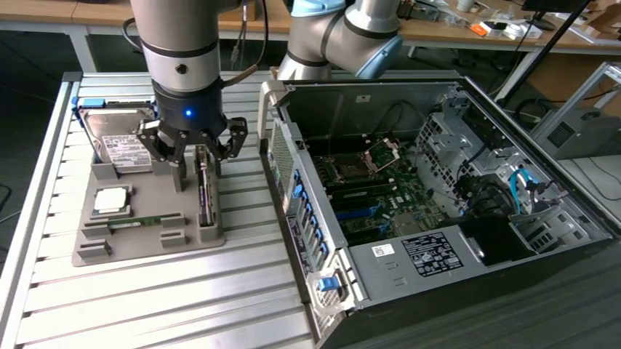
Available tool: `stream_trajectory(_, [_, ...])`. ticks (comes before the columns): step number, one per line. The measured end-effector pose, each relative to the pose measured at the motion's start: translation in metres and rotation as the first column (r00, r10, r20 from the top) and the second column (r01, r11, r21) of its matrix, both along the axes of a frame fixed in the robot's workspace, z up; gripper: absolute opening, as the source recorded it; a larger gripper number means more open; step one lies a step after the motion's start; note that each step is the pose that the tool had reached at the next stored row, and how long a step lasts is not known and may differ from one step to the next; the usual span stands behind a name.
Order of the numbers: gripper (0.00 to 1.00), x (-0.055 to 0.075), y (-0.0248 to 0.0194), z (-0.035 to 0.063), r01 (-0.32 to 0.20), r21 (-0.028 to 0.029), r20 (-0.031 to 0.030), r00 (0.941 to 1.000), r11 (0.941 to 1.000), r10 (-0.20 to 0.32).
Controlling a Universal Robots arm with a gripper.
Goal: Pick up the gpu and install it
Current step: 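Pick up the gpu and move the gpu toward the slot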
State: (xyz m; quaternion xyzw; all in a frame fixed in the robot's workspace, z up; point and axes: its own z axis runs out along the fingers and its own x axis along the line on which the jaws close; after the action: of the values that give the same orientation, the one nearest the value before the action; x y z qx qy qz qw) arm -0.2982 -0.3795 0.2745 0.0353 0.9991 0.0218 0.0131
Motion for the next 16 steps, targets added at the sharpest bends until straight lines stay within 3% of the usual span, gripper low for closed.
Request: stream_trajectory(16, [0.56, -0.0070, 0.0007, -0.0078, 0.000, 0.0000, 0.0000, 1.0000, 1.0000, 0.000])
